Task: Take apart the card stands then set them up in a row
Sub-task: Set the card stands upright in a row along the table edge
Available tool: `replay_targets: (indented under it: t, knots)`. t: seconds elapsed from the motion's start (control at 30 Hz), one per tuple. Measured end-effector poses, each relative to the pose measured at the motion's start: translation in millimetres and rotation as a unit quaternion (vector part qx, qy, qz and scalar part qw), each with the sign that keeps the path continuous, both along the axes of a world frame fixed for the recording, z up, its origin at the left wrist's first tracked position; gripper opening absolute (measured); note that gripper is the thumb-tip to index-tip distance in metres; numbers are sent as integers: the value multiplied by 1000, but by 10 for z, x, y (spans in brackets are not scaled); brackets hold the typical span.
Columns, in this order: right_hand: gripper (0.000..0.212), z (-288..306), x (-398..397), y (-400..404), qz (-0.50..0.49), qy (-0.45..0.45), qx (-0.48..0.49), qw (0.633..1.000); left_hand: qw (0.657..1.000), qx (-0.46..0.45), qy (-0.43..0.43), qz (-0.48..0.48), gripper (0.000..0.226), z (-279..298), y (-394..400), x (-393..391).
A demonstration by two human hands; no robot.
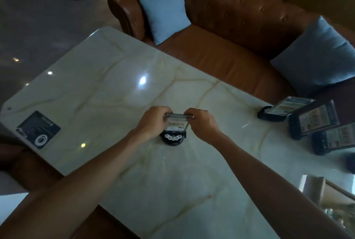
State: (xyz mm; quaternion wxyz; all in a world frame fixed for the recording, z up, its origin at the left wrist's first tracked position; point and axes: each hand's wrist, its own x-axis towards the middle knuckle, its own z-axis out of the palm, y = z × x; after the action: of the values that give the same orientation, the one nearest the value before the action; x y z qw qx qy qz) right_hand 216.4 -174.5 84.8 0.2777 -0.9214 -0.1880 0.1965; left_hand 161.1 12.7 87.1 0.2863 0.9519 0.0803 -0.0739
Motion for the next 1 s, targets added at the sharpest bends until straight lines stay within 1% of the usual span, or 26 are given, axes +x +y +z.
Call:
replay_targets:
  t: [0.2, 0.47, 0.57, 0.73, 0.83, 0.93, 1.0]
  knots:
    - [22, 44, 645, -530, -72, -25, 17, 997, 996, -39, -35, -66, 16, 98, -437, 823]
    - [26, 117, 1465, -1466, -180, -106, -16, 978, 985, -86, -84, -124, 17, 80, -1373, 1964]
    - [28, 61, 1665, -1714, -203, -116, -16, 972, 980, -101, -71, -156, 17, -29, -1643, 2274]
    - [29, -62, 1827, -1969, -209, -113, -23, 971, 975, -109, -67, -182, 17, -196, -1912, 2544]
    - [28, -138, 1864, -2045, -209, -107, -35, 972, 975, -103, -51, -188, 17, -276, -1991, 2592]
    - [27, -171, 1875, -2079, -195, -116, -42, 973, 976, -111, -42, -181, 16, -259, -2024, 2614]
    - [23, -140, 1888, -2091, -174, -117, -60, 976, 977, -106, -18, -186, 16, -184, -2051, 2642]
